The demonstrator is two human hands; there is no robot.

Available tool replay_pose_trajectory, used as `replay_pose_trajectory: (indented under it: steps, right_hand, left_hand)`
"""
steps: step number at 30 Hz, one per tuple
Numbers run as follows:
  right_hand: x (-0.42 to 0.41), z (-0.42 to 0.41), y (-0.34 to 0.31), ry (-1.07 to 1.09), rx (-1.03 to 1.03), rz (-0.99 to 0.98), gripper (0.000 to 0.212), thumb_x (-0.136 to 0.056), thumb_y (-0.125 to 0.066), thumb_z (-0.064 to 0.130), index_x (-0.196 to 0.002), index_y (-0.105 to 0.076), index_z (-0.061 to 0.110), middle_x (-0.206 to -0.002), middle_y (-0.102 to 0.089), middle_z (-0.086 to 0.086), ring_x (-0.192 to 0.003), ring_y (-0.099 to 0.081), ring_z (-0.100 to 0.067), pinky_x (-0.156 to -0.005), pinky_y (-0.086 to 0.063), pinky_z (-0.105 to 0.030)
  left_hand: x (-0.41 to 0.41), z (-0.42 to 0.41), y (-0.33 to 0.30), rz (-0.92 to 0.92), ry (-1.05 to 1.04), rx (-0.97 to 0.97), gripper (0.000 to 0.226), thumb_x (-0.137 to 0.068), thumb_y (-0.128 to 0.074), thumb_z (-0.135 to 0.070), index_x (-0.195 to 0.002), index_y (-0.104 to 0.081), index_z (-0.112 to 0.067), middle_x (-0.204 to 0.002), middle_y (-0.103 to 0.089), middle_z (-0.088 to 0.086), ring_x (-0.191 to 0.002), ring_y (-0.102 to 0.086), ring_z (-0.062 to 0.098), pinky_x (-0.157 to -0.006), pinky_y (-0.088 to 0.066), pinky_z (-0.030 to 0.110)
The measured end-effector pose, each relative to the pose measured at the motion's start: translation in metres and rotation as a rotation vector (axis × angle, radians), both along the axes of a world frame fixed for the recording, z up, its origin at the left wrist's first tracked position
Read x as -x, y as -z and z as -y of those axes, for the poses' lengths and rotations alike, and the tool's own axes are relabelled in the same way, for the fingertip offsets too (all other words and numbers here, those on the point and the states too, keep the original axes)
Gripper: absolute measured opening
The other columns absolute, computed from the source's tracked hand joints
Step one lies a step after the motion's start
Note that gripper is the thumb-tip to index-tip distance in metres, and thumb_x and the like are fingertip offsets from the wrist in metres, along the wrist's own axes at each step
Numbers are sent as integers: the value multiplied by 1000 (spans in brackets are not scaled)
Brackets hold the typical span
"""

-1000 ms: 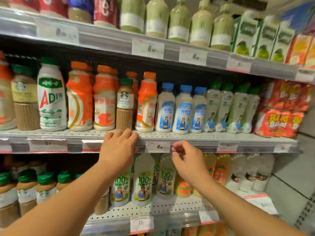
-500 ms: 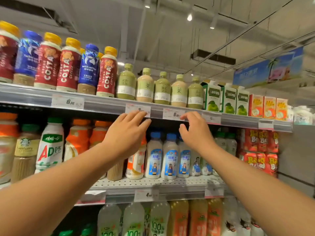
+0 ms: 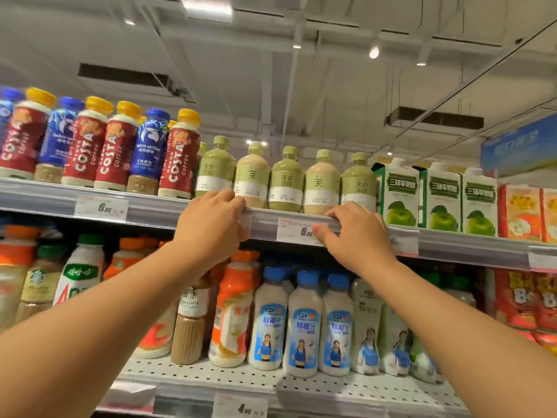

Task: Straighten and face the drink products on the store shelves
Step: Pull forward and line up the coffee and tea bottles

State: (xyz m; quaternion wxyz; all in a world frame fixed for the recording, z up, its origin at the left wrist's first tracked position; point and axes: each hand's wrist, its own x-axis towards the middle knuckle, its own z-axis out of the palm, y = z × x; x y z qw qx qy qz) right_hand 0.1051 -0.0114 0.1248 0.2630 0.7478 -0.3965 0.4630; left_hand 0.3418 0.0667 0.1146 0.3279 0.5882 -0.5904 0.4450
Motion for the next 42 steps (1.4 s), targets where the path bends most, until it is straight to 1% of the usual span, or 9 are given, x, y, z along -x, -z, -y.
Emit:
replay_pose_trajectory:
  steps: [9, 13, 20, 23, 26, 30, 34, 37, 42]
  right_hand:
    - [-7, 13, 6, -44, 66, 104, 30, -84, -62, 47, -100, -62, 22, -100, -55, 4, -100, -48, -22, -93, -29, -38]
    - [-6, 11, 5, -71, 29, 114, 28, -83, -64, 47, -99, -60, 25, -98, -52, 7, -100, -47, -20, -92, -29, -37]
    - [0, 6, -1, -136, -80, 107, 21, -83, -63, 51, -93, -54, 36, -96, -50, 13, -98, -43, -13, -92, -26, -34]
    - [1, 7, -1, -139, -65, 104, 21, -83, -63, 51, -93, -53, 37, -95, -49, 14, -97, -42, -12, -90, -25, -32]
    - [1, 8, -1, -142, -49, 100, 20, -83, -63, 51, -92, -54, 36, -94, -49, 13, -96, -42, -12, -88, -25, -31]
    - [1, 8, -1, -151, -34, 106, 20, -83, -65, 49, -92, -55, 34, -95, -51, 11, -95, -43, -13, -90, -27, -32]
    - [1, 7, -1, -159, -41, 113, 21, -83, -66, 48, -93, -57, 33, -94, -51, 11, -96, -45, -14, -90, -27, -34]
    - [1, 7, -1, -172, -45, 120, 21, -82, -66, 49, -93, -56, 33, -94, -51, 11, -96, -45, -14, -91, -28, -35]
    - [2, 6, -1, -185, -61, 128, 22, -82, -67, 49, -94, -57, 33, -95, -52, 11, -97, -45, -14, -94, -30, -37]
  left_hand:
    - [-15, -18, -40, -17, 68, -107, 42, -88, -61, -47, -117, -62, -16, -112, -62, 1, -101, -57, 23, -87, -47, 40]
    - [-33, -11, -95, 75, -88, 14, 45, -89, -58, -38, -126, -53, -12, -126, -54, 9, -114, -50, 29, -97, -39, 45]
    - [-50, 27, -132, 13, -239, -175, 78, -82, -59, -43, -148, -28, -15, -155, -29, 3, -145, -17, 23, -115, -15, 49]
    - [-48, 37, -131, -24, -262, -212, 75, -80, -55, -48, -144, -35, -16, -150, -37, 5, -144, -20, 25, -115, -11, 50]
    - [-45, 34, -130, -7, -226, -101, 59, -79, -59, -48, -127, -50, -16, -132, -50, 9, -129, -38, 31, -111, -23, 49]
    - [-42, 26, -123, -73, 6, 124, 52, -81, -69, -36, -125, -54, -13, -126, -47, 14, -112, -46, 33, -92, -41, 43]
    - [-35, 19, -111, -337, 283, 131, 46, -89, -65, -29, -131, -47, -27, -123, -40, 7, -96, -42, 16, -73, -40, 22]
    - [-33, 17, -105, -377, 392, 82, 42, -92, -61, -27, -129, -43, -33, -107, -49, 0, -75, -49, 8, -54, -36, 17]
    - [-39, 9, -92, -403, 570, -4, 62, -82, -74, -30, -131, -37, -41, -119, -45, -6, -94, -51, 10, -66, -43, 18]
